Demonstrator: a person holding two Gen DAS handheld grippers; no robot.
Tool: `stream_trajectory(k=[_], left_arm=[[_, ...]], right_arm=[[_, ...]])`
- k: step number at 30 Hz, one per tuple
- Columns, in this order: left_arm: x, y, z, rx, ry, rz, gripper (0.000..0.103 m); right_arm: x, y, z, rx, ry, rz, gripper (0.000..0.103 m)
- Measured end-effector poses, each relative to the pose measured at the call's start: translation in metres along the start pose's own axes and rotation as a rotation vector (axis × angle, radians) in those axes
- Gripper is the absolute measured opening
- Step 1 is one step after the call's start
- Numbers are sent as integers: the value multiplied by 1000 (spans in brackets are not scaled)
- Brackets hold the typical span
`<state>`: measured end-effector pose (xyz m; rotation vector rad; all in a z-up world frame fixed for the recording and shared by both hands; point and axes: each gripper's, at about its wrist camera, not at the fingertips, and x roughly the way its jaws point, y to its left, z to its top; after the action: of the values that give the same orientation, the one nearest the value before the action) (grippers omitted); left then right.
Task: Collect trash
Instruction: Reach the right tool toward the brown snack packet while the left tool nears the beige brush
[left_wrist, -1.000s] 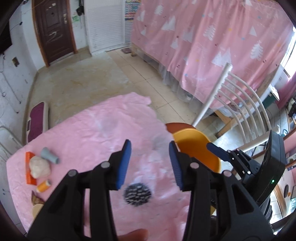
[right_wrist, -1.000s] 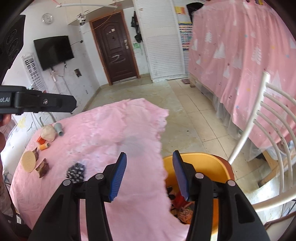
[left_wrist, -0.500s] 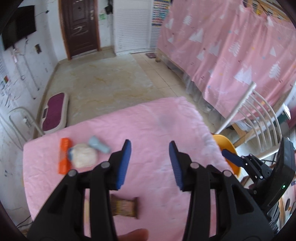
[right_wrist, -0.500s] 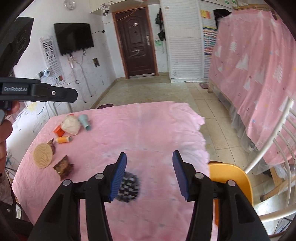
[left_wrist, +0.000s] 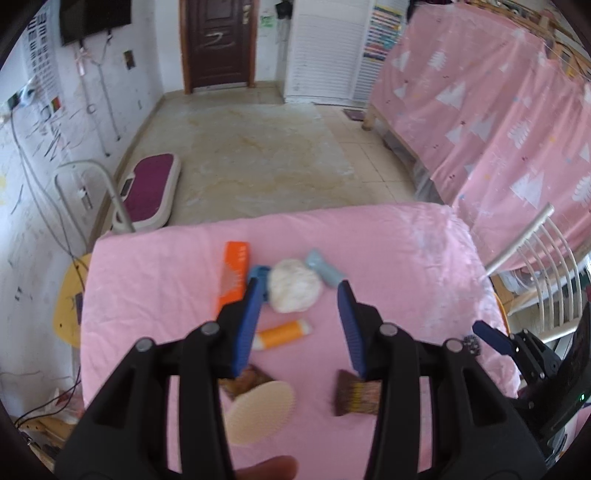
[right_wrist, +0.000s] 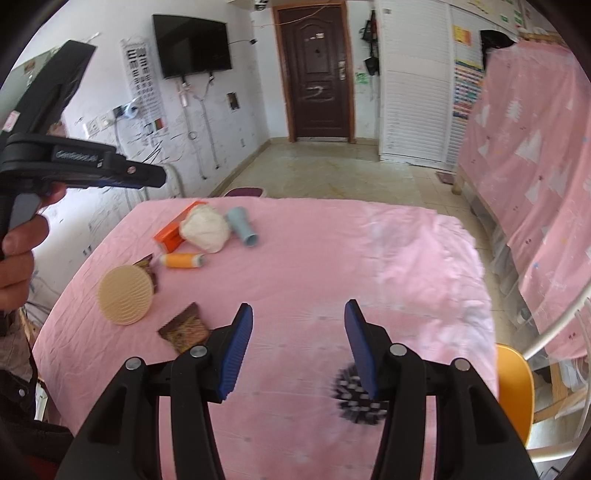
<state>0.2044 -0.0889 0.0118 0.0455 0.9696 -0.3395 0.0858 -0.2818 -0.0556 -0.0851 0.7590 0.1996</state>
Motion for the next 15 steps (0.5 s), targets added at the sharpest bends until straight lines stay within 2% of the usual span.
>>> stream_trajectory(k=[4,10,15], left_arm=[[10,24,0,-25,20,31,49],[31,44,0,-44,71,66,49],[51,53,-2,-53,112,57,49]], right_arm=[[10,22,3,-48,26,44,42],[28,51,-1,-124,75,88,42],[38,65,-2,-162,106,118,42]])
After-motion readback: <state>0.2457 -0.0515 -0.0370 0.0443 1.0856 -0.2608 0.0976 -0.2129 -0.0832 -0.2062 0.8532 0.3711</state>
